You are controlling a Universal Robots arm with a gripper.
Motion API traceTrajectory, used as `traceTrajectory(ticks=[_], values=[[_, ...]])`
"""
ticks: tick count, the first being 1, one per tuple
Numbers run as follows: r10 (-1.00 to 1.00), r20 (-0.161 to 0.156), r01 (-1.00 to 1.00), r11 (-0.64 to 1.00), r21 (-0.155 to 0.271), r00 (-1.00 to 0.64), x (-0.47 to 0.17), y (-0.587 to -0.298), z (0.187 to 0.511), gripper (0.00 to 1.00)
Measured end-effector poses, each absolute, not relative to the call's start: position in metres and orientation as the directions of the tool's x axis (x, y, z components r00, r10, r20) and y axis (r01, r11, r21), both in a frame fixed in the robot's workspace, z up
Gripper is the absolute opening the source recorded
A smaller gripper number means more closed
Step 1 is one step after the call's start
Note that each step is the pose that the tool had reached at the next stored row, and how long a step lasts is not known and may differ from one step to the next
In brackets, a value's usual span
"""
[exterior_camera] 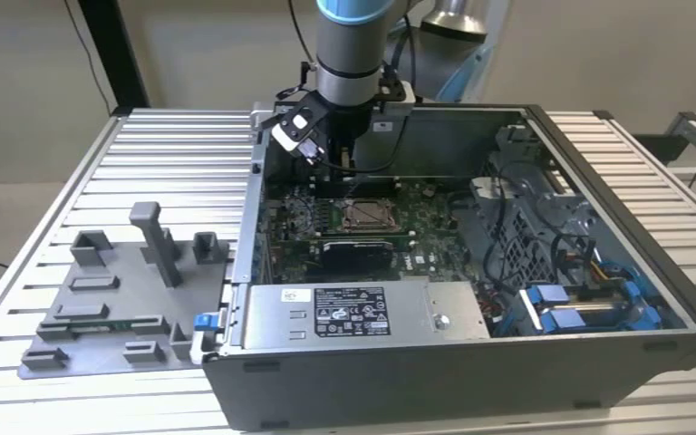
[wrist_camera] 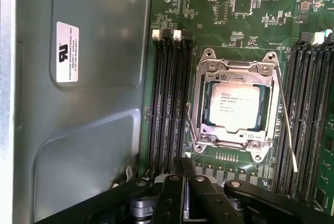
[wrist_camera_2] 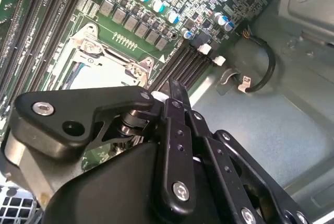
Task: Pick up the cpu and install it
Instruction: 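Close the cpu cover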
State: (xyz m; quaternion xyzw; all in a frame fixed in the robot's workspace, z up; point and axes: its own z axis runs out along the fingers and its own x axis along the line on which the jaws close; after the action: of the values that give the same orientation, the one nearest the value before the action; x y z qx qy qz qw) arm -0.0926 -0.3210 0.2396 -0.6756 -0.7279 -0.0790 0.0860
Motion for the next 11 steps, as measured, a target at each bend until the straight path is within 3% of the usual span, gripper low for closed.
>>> traceTrajectory(ticks=[11], values=[[0.97, 0.231, 0.997, 0.075, 0.018, -0.077, -0.0938, -0.3213, 0.2328, 0.0]])
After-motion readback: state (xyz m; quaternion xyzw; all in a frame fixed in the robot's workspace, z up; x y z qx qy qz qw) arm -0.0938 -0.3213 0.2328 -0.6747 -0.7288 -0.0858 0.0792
